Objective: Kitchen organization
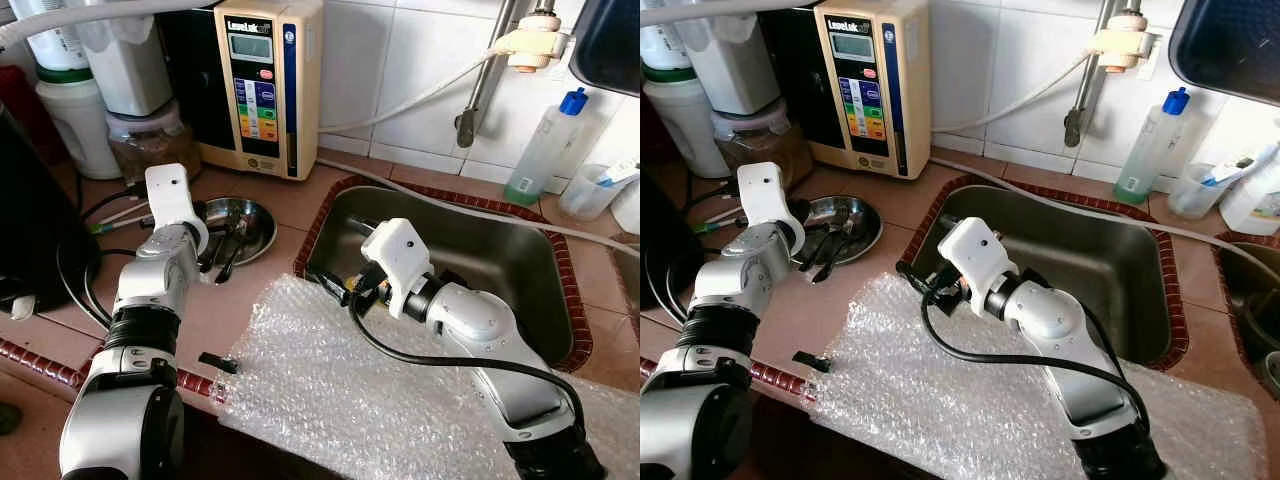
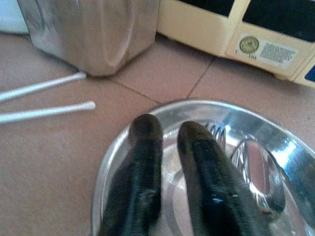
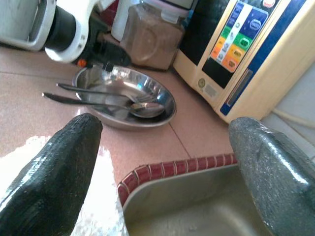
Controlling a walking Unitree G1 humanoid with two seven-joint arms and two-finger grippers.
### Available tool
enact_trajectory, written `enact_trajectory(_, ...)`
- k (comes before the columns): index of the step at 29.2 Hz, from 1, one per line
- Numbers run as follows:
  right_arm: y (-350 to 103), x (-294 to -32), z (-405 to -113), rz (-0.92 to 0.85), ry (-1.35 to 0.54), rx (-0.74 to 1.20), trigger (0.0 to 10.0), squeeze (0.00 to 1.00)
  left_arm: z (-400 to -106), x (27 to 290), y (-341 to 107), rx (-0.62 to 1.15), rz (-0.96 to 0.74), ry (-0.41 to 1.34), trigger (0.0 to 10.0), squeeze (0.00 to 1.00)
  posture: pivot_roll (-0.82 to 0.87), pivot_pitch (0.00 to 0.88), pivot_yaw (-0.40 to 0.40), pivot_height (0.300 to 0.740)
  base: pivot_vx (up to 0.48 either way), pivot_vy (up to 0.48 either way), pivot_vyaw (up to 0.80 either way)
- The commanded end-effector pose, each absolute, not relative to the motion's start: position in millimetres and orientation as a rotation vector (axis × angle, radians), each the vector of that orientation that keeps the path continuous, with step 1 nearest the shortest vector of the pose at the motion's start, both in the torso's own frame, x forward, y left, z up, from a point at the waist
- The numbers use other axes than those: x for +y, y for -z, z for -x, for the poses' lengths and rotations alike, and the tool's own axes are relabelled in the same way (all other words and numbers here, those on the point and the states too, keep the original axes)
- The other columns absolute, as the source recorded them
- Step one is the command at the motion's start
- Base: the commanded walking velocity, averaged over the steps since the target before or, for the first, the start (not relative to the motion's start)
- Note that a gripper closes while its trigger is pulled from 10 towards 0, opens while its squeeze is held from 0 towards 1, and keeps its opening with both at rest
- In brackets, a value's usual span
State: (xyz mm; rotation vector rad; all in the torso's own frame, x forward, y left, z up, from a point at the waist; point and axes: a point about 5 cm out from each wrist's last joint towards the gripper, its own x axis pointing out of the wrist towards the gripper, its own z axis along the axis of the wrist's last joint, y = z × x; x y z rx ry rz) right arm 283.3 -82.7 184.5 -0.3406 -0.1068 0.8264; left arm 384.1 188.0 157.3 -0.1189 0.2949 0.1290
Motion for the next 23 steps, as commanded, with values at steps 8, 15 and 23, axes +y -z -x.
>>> enact_trajectory(8, -187.4, -83.7, -283.1, 0.353, -0.831, -0.115, 10.0, 0.00, -389.5, 170.3, -156.2, 0.368, 0.117, -0.053, 10.0, 1.00, -0.02, 0.000, 0.029, 0.740, 0.000, 0.000, 0.00)
enact_trajectory(15, -184.5, -83.9, -280.1, 0.352, -0.837, -0.106, 10.0, 0.00, -387.5, 170.1, -146.7, 0.424, 0.087, -0.052, 10.0, 1.00, -0.02, 0.000, 0.036, 0.740, 0.000, 0.000, 0.00)
enact_trajectory(23, -183.5, -83.1, -280.1, 0.352, -0.842, -0.102, 10.0, 0.00, -386.6, 178.1, -144.5, 0.436, 0.069, -0.075, 10.0, 0.00, -0.01, 0.000, 0.032, 0.740, 0.000, 0.000, 0.00)
